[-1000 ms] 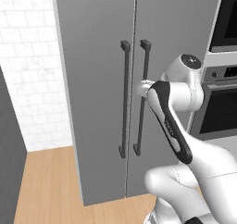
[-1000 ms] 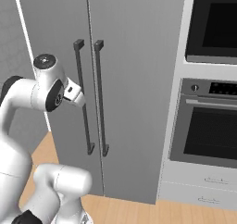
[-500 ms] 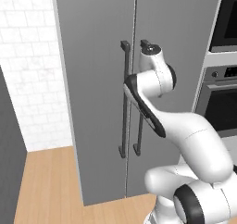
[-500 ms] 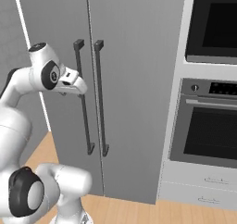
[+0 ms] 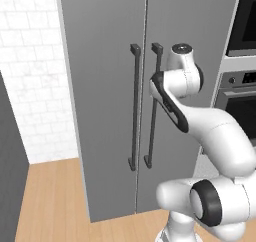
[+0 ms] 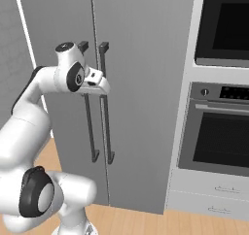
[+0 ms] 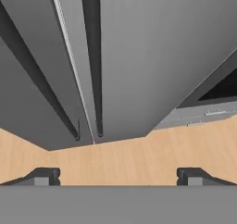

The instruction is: Grab a lemon wedge from the fridge and one ice cube from the ice bowl, and put them in the glass of lemonade.

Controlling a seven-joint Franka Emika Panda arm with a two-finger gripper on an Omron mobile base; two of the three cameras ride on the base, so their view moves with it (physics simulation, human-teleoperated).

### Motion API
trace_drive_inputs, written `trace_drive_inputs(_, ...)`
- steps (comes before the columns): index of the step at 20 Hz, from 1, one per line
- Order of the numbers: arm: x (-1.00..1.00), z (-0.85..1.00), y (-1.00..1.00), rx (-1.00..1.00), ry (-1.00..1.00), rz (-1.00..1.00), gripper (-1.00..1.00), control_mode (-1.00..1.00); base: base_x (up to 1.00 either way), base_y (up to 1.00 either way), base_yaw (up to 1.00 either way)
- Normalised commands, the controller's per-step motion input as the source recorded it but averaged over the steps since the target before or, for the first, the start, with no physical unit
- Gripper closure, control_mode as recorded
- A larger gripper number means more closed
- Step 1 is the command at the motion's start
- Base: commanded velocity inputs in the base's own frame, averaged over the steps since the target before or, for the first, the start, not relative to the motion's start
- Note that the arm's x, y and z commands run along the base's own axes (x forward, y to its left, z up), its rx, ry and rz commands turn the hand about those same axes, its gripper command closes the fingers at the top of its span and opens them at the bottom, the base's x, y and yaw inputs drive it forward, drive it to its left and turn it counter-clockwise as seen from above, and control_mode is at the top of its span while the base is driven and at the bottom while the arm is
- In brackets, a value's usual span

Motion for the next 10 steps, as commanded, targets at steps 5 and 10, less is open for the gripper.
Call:
trace_drive_inputs(5, 0.4, 0.0, -0.2, 0.19, -0.07, 0.16, -1.0, -1.0, 0.0, 0.0, 0.0)
trace_drive_inputs(10, 0.52, -0.01, -0.05, 0.06, 0.0, 0.14, -1.0, -1.0, 0.0, 0.0, 0.0)
